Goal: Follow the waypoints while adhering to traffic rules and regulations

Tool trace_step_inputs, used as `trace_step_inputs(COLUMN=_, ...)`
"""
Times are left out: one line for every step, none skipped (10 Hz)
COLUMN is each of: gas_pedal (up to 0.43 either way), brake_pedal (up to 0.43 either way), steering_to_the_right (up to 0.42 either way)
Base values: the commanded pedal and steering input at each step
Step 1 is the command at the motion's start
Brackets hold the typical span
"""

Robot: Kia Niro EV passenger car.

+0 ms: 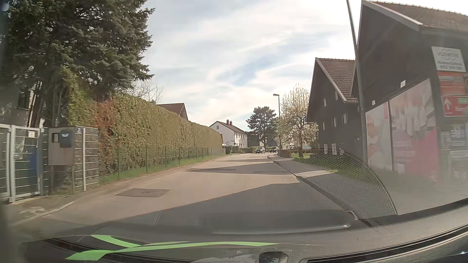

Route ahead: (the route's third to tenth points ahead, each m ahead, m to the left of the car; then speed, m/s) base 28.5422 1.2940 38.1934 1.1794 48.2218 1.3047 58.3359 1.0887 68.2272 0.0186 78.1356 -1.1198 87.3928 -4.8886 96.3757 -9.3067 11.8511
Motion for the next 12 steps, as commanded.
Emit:
trace_step_inputs(gas_pedal=0.098, brake_pedal=0.000, steering_to_the_right=0.000)
trace_step_inputs(gas_pedal=0.087, brake_pedal=0.000, steering_to_the_right=0.000)
trace_step_inputs(gas_pedal=0.079, brake_pedal=0.000, steering_to_the_right=0.001)
trace_step_inputs(gas_pedal=0.079, brake_pedal=0.000, steering_to_the_right=0.002)
trace_step_inputs(gas_pedal=0.079, brake_pedal=0.000, steering_to_the_right=0.002)
trace_step_inputs(gas_pedal=0.079, brake_pedal=0.000, steering_to_the_right=0.003)
trace_step_inputs(gas_pedal=0.079, brake_pedal=0.000, steering_to_the_right=0.004)
trace_step_inputs(gas_pedal=0.087, brake_pedal=0.000, steering_to_the_right=0.006)
trace_step_inputs(gas_pedal=0.087, brake_pedal=0.000, steering_to_the_right=0.007)
trace_step_inputs(gas_pedal=0.087, brake_pedal=0.000, steering_to_the_right=0.007)
trace_step_inputs(gas_pedal=0.087, brake_pedal=0.000, steering_to_the_right=0.007)
trace_step_inputs(gas_pedal=0.098, brake_pedal=0.000, steering_to_the_right=0.007)
